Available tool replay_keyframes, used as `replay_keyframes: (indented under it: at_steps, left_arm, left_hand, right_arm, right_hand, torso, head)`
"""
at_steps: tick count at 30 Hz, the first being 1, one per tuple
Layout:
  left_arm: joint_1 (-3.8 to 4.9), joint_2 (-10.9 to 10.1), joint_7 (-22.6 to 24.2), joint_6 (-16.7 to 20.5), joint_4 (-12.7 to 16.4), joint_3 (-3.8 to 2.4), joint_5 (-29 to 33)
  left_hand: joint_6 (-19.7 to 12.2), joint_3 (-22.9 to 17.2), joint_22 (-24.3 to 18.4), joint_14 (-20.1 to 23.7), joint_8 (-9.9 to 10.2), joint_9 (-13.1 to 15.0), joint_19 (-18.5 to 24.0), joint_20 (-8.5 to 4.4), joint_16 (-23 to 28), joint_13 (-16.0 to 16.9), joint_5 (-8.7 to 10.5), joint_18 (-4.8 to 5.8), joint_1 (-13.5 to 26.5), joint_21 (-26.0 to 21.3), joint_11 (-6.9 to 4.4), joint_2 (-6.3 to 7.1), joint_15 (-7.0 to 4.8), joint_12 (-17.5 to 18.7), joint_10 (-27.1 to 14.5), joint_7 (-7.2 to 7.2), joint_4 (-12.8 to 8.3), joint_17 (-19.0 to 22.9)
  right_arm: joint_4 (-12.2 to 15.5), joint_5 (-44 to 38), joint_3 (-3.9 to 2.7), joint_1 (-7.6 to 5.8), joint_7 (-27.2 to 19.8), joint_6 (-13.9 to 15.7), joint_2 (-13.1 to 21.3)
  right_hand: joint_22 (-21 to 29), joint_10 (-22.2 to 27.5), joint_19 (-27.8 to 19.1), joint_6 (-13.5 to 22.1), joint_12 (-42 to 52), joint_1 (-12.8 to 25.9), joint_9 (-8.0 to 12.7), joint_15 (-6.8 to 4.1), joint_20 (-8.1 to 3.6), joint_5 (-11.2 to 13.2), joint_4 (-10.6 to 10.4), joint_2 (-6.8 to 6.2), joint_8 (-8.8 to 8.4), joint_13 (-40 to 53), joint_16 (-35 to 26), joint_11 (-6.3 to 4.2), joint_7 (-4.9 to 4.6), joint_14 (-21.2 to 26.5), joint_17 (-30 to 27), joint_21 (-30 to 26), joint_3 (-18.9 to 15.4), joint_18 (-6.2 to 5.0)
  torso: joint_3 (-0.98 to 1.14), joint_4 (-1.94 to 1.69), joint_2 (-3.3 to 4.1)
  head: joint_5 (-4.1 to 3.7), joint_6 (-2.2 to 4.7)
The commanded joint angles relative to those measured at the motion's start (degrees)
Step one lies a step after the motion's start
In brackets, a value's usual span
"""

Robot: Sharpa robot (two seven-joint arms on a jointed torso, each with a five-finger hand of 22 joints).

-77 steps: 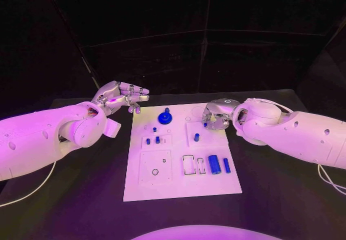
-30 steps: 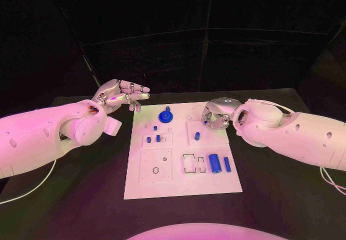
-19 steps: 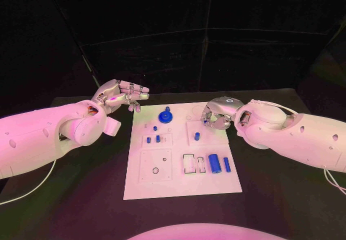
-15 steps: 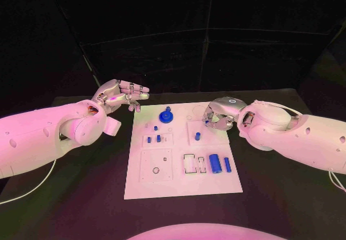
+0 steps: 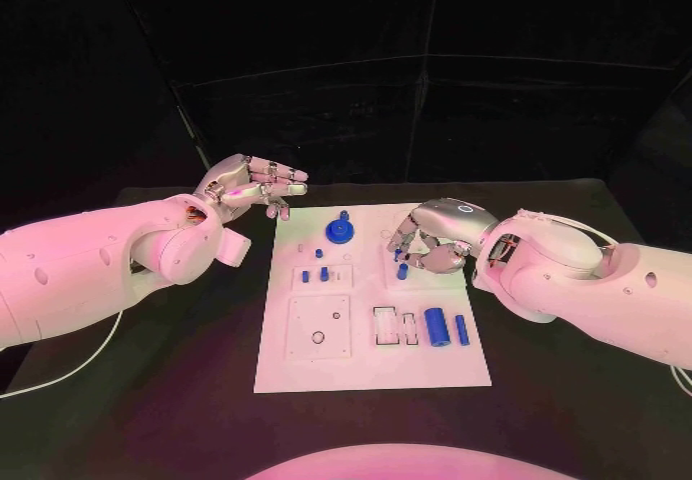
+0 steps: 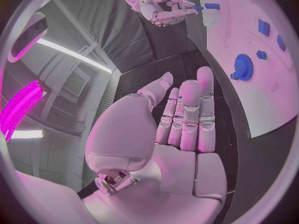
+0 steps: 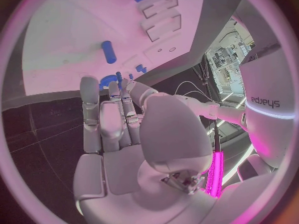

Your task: Assemble the parts on the task board

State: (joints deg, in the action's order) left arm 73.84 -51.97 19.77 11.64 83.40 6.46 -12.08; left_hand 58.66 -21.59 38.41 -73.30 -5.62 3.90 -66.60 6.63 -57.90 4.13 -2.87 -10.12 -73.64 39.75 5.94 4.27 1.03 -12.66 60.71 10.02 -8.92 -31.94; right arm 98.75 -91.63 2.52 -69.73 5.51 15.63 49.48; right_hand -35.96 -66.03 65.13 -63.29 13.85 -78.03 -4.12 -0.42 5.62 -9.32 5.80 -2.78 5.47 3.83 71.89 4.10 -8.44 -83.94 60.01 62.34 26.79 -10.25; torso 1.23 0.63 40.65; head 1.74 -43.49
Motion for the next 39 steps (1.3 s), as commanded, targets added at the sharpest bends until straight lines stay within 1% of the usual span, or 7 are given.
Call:
replay_keyframes:
  at_steps: [1, 6, 11, 17, 26, 33, 39]
  left_arm:
    - [0.06, 0.0, 1.2, -0.3, 0.2, -0.03, 0.2]
    - [0.07, 0.0, 1.4, -0.2, 0.2, -0.03, 0.2]
    - [0.07, 0.2, 1.4, -0.2, 0.2, -0.03, 0.2]
    - [0.09, 0.6, 1.5, -0.3, 0.1, -0.04, 0.2]
    - [0.09, 1.1, 1.5, -0.2, -0.1, -0.04, 0.2]
    - [0.10, 1.5, 1.5, -0.4, -0.3, -0.04, 0.2]
    - [0.10, 1.8, 1.5, -0.5, -0.4, -0.04, 0.2]
  left_hand:
    - [0.2, -0.2, -0.1, 0.5, 0.0, 0.0, 0.4, 0.15, 0.3, -0.1, 0.11, -0.36, 0.0, -0.1, 0.31, -0.67, 0.05, -0.3, -0.3, 0.11, 0.2, -0.1]
    - [0.2, -0.3, -0.1, 0.5, 0.0, 0.0, 0.4, 0.15, 0.2, -0.1, 0.11, -0.36, 0.0, -0.1, 0.31, -0.69, 0.05, -0.2, -0.3, 0.13, 0.2, -0.1]
    - [0.2, -0.3, -0.1, 0.5, 0.0, 0.0, 0.4, 0.15, 0.2, -0.1, 0.11, -0.36, 0.0, -0.1, 0.31, -0.69, 0.05, -0.2, -0.3, 0.13, 0.2, -0.1]
    - [0.2, -0.3, -0.1, 0.5, 0.0, 0.0, 0.4, 0.15, 0.3, -0.1, 0.11, -0.35, 0.0, -0.2, 0.33, -0.71, 0.06, -0.2, -0.3, 0.14, 0.2, 0.1]
    - [0.2, -0.3, -0.1, 0.5, 0.0, 0.0, 0.4, 0.15, 0.3, -0.1, 0.11, -0.35, 0.0, -0.2, 0.33, -0.71, 0.06, -0.2, -0.3, 0.14, 0.2, 0.1]
    - [0.2, -0.3, -0.1, 0.5, 0.0, 0.0, 0.4, 0.15, 0.3, -0.1, 0.11, -0.35, 0.0, -0.2, 0.33, -0.71, 0.06, -0.2, -0.3, 0.14, 0.2, 0.1]
    - [0.1, -0.3, -0.1, 0.6, 0.0, 0.0, 0.4, 0.17, 0.4, -0.1, 0.11, -0.35, 0.0, -0.2, 0.36, -0.73, 0.08, -0.3, -0.4, 0.17, 0.3, 0.2]
  right_arm:
    - [1.2, 2.8, -0.05, -0.09, -3.1, 3.3, -0.4]
    - [2.1, 3.9, -0.03, -0.07, -3.9, 3.3, -1.4]
    - [0.8, 5.0, 0.00, 0.09, -4.4, 2.4, -3.7]
    - [-1.4, 5.0, 0.03, 2.54, -5.2, 1.4, -7.3]
    - [-5.0, 2.8, 0.05, 5.70, -6.2, 0.5, -11.6]
    - [-7.1, 2.2, 0.08, 7.22, -6.7, -0.6, -13.8]
    - [-8.4, 1.7, 0.11, 7.85, -6.6, -1.8, -14.9]
  right_hand:
    - [-0.1, -0.2, -0.1, -0.1, -0.3, 0.2, 0.0, -0.20, -0.33, -0.3, 0.0, -0.63, 0.04, 0.0, 0.3, 0.22, -0.18, -1.7, 0.1, 0.2, 0.4, 0.66]
    - [0.0, -0.2, -0.1, -0.1, -0.4, 0.2, 0.0, -0.18, -0.33, -0.4, 0.0, -0.66, 0.01, 0.0, 0.3, 0.24, -0.21, -1.7, 0.0, 0.2, 0.5, 0.65]
    - [-0.1, -0.2, -0.1, -0.1, -0.4, 0.2, 0.1, -0.17, -0.32, -0.4, 0.0, -0.69, -0.01, 0.0, 0.3, 0.26, -0.23, -1.7, 0.1, 0.2, 0.5, 0.66]
    - [0.0, -0.2, -0.2, 0.0, -0.4, 0.3, 0.1, -0.15, -0.30, -0.5, 0.0, -0.70, -0.05, 0.0, 0.3, 0.29, -0.26, -1.7, 0.0, 0.3, 0.5, 0.65]
    - [-0.2, -0.1, -0.2, 0.1, -0.6, 0.4, 0.1, -0.10, -0.27, -0.6, 0.1, -0.74, -0.16, 0.0, 0.4, 0.34, -0.32, -1.7, 0.1, 0.4, 0.6, 0.67]
    - [-0.2, -0.1, -0.2, 0.1, -0.6, 0.5, 0.1, -0.06, -0.24, -0.6, 0.0, -0.83, -0.20, 0.0, 0.5, 0.39, -0.36, -1.7, 0.1, 0.4, 0.6, 0.68]
    - [-0.2, -0.1, -0.3, 0.2, -0.7, 0.7, 0.1, -0.02, -0.20, -0.6, 0.0, -0.85, -0.25, 0.0, 0.5, 0.43, -0.40, -1.7, 0.1, 0.5, 0.6, 0.68]
  torso:
    - [-0.01, -0.04, 0.01]
    - [-0.08, 0.04, -0.01]
    - [-0.07, 0.12, 0.05]
    - [0.02, 0.10, 0.06]
    - [-0.03, 0.02, 0.09]
    - [0.04, 0.10, 0.09]
    - [0.00, 0.06, 0.07]
  head:
    - [0.84, -0.16]
    - [2.18, -0.51]
    - [3.65, -0.98]
    - [5.94, -1.91]
    - [8.05, -2.95]
    - [9.09, -3.51]
    - [9.21, -3.78]
